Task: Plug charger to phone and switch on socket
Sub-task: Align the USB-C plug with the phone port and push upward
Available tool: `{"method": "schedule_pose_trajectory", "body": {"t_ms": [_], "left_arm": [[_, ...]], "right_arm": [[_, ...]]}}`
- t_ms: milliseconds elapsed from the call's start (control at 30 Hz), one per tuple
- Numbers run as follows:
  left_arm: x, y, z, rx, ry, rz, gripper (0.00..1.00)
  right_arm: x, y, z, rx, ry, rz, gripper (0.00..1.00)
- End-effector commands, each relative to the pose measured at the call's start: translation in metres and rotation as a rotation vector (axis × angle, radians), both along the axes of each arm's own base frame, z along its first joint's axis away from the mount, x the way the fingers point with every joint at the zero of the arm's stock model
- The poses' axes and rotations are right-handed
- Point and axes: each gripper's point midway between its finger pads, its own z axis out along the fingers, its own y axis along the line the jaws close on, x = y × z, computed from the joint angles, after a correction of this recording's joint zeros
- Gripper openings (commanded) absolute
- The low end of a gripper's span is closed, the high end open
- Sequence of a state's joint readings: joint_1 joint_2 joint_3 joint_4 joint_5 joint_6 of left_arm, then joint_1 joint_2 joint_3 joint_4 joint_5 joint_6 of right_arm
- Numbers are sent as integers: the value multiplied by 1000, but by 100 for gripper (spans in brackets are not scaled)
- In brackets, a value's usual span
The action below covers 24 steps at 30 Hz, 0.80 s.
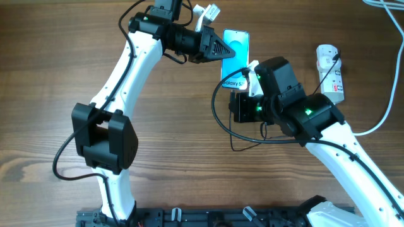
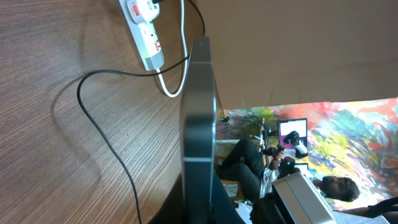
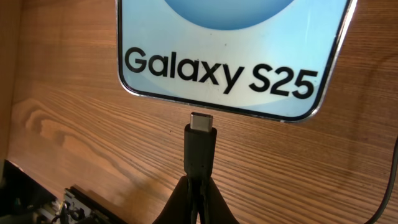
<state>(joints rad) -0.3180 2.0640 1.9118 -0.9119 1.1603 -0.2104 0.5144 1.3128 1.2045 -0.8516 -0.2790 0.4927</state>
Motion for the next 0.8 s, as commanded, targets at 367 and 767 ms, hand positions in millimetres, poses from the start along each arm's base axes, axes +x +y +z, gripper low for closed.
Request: {"method": "schedule_pose_trajectory", "body": {"t_ms": [367, 767], "left_arm": [[-7, -2, 28, -60, -37, -25, 4], [-7, -2, 28, -60, -39, -26, 4]], "right_arm": [[2, -1, -2, -19, 10, -11, 4], [6, 1, 1, -9, -10, -10, 5]]}}
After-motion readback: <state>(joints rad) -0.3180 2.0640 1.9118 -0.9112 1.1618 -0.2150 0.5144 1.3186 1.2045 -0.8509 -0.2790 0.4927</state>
